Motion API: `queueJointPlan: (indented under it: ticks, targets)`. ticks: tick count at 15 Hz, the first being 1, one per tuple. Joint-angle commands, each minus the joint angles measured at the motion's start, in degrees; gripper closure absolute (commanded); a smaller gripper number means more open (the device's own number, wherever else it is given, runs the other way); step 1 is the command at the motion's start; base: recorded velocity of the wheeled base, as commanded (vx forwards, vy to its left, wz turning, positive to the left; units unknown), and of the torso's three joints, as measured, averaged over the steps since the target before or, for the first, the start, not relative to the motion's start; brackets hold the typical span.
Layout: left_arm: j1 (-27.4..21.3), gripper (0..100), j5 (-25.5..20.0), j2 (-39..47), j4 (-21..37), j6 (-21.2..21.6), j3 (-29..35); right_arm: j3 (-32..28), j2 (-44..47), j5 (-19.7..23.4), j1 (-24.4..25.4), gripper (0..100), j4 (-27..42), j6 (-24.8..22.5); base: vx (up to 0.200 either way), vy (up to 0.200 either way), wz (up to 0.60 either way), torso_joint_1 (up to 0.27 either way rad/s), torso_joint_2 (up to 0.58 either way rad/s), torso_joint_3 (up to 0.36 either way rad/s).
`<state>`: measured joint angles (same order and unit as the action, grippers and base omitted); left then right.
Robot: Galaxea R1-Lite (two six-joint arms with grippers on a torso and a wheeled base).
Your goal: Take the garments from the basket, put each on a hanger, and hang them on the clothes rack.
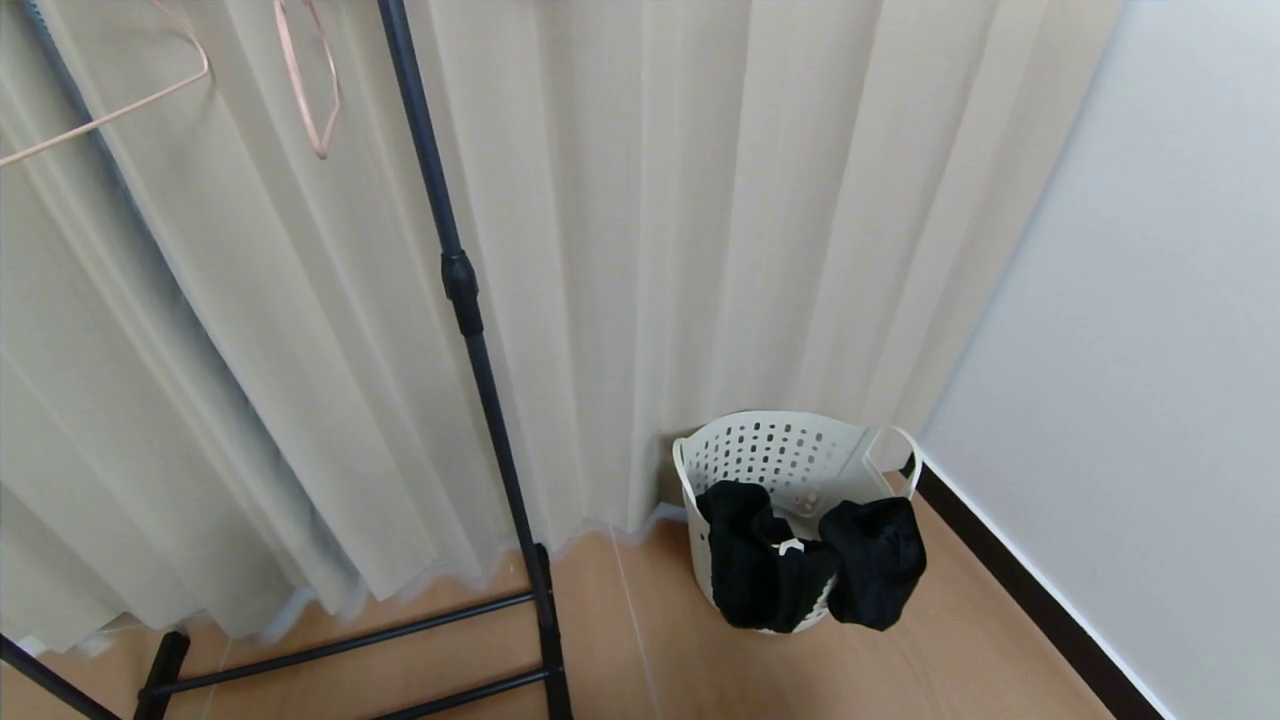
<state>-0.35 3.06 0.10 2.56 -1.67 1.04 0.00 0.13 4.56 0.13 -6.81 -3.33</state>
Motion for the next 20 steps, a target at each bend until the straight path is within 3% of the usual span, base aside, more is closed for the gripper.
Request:
queueJointPlan:
  ticks: [1,10,20]
  targets:
    - [0.0,0,0.0,0.0,0.0,0.0,0.0,0.0,0.0,0.0,0.1,0,0.0,0.0,0.0,0.0,0.0,0.0,0.0,0.0]
    - [0.0,0,0.0,0.0,0.0,0.0,0.1,0.0,0.0,0.1,0.1,0,0.0,-0.5,0.0,0.0,0.0,0.001,0.0,-0.009]
    - [0.0,0,0.0,0.0,0.0,-0.1,0.1,0.0,0.0,0.1,0.1,0,0.0,-0.5,0.0,0.0,0.0,0.003,0.0,-0.185]
